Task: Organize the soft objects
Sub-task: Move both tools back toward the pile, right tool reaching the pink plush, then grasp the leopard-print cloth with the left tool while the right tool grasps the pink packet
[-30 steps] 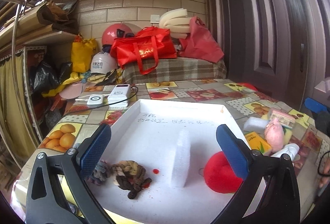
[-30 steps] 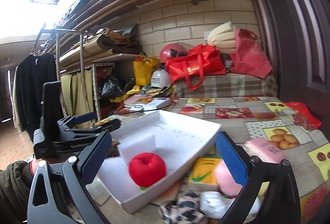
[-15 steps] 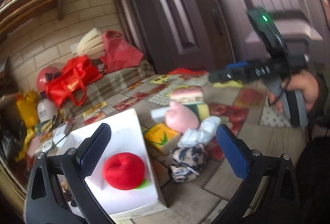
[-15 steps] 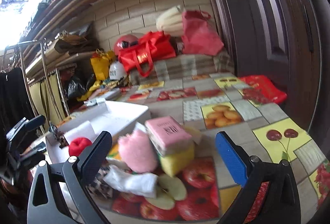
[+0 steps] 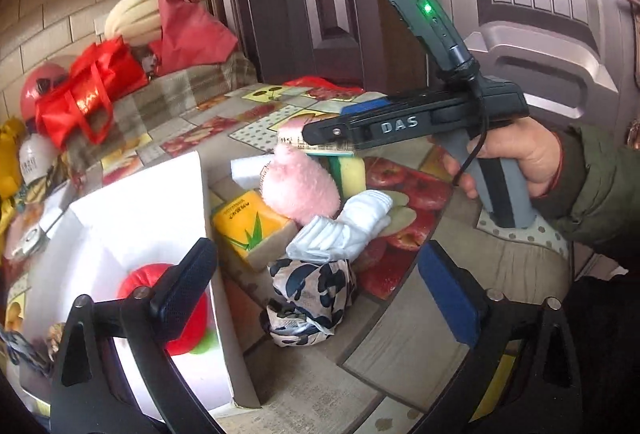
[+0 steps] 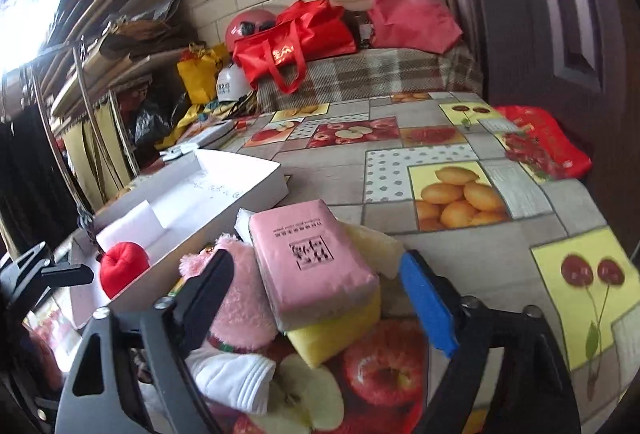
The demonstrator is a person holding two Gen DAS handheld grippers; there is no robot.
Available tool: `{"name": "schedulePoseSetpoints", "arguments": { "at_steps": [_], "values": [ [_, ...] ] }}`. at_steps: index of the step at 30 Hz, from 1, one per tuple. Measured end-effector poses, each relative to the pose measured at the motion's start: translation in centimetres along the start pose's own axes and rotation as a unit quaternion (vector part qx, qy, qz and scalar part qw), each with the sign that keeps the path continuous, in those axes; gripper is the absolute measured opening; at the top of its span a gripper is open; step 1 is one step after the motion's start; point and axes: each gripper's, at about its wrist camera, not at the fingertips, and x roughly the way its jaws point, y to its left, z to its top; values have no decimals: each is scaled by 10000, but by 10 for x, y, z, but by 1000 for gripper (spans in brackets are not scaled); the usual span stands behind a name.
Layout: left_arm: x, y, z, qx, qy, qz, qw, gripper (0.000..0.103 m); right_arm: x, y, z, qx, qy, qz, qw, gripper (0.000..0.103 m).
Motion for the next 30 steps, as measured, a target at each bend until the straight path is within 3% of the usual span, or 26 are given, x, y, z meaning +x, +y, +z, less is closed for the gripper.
{"name": "schedulePoseSetpoints", "arguments": {
  "at_steps": [2,5,10,17,22,23,25,30],
  "values": [
    [1,-3,-1,54,35,-90,9999,90,3,7,0,-215,39,-53,9997,58],
    [7,-2,-1,21,174,-194,9997,67,-4,10,-2,-311,-92,-89,9994,55],
    [18,-3,0,28,408,-13,9992,67,-26,-5,-3,103,-569,-112,9983,54],
    [46,-21,-6,498,1111,385,9918,67,-30,-8,-2,223,-681,-33,9974,54],
    [60,-10,-13,319,1475,464,9875,68,-31,-11,-3,292,-722,23,9970,54],
    [60,-8,-14,258,1488,458,9875,64,-32,-13,-3,336,-731,39,9968,55],
    [59,-6,-15,194,1488,394,9879,46,-33,-16,-3,416,-755,54,9963,54],
    [45,-12,-11,324,1160,419,9918,41,-38,-19,-5,528,-895,11,9946,55]
  ]
}}
